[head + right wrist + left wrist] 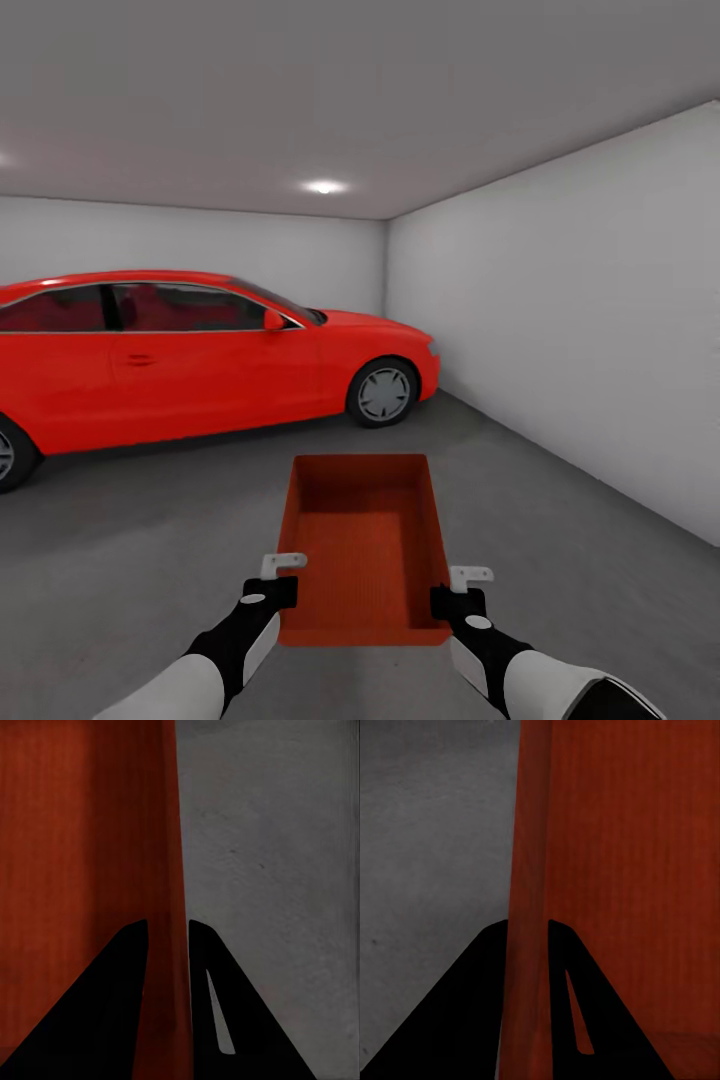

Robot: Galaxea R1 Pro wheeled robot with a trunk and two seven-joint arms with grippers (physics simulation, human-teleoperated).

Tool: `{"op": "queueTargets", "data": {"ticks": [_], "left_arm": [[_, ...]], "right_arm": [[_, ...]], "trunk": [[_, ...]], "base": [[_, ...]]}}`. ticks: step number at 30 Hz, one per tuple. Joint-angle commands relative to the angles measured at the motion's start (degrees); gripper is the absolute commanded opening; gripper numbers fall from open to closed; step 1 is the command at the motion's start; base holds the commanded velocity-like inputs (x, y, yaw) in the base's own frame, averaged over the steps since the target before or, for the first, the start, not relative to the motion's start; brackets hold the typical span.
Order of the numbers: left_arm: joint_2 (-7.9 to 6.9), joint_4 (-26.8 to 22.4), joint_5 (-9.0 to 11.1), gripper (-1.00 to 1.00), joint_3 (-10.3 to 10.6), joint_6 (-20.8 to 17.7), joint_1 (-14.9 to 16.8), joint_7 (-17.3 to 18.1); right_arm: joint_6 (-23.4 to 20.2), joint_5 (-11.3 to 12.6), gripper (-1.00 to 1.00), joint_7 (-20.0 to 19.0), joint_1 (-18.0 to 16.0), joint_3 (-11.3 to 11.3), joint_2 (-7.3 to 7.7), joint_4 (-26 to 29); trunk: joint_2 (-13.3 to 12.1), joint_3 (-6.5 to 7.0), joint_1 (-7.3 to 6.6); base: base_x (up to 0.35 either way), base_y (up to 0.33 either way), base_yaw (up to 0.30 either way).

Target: Move the two storage containers from the living room to the garage. In the garage, place one container on the floor and stack the other container on top of it (either order is fine).

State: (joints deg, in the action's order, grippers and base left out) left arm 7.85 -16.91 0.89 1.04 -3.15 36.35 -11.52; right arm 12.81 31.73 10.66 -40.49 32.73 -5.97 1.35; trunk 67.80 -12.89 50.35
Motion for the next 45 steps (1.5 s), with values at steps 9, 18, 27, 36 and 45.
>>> {"op": "queueTargets", "data": {"ticks": [9,18,27,36,45], "left_arm": [[-0.03,-0.14,3.45,-1.00,-1.74,-0.36,0.03,0.00],[-0.05,-0.14,3.48,-1.00,-1.76,-0.36,0.03,0.01],[-0.10,-0.14,3.45,-1.00,-1.76,-0.36,0.03,0.01],[-0.11,-0.14,3.52,-1.00,-1.83,-0.36,0.03,0.01],[-0.11,-0.14,3.52,-1.00,-1.75,-0.36,0.03,0.01]], "right_arm": [[0.46,0.70,-1.00,-0.20,-0.06,-1.18,-0.01,-0.03],[0.46,0.70,-1.00,-0.20,-0.10,-1.18,-0.01,-0.03],[0.46,0.70,-1.00,-0.20,-0.08,-1.20,-0.01,-0.03],[0.46,0.70,-1.00,-0.20,-0.07,-1.18,-0.01,-0.03],[0.46,0.68,-1.00,-0.20,-0.05,-1.18,-0.01,-0.03]], "trunk": [[0.04,-0.07,0.04],[0.04,-0.07,0.04],[0.04,-0.07,0.04],[0.04,-0.07,0.04],[0.04,-0.07,0.04]], "base": [[0.299,0.223,-0.286],[0.299,0.224,-0.287],[0.299,0.224,-0.287],[0.299,0.224,-0.287],[0.298,0.225,-0.079]]}}
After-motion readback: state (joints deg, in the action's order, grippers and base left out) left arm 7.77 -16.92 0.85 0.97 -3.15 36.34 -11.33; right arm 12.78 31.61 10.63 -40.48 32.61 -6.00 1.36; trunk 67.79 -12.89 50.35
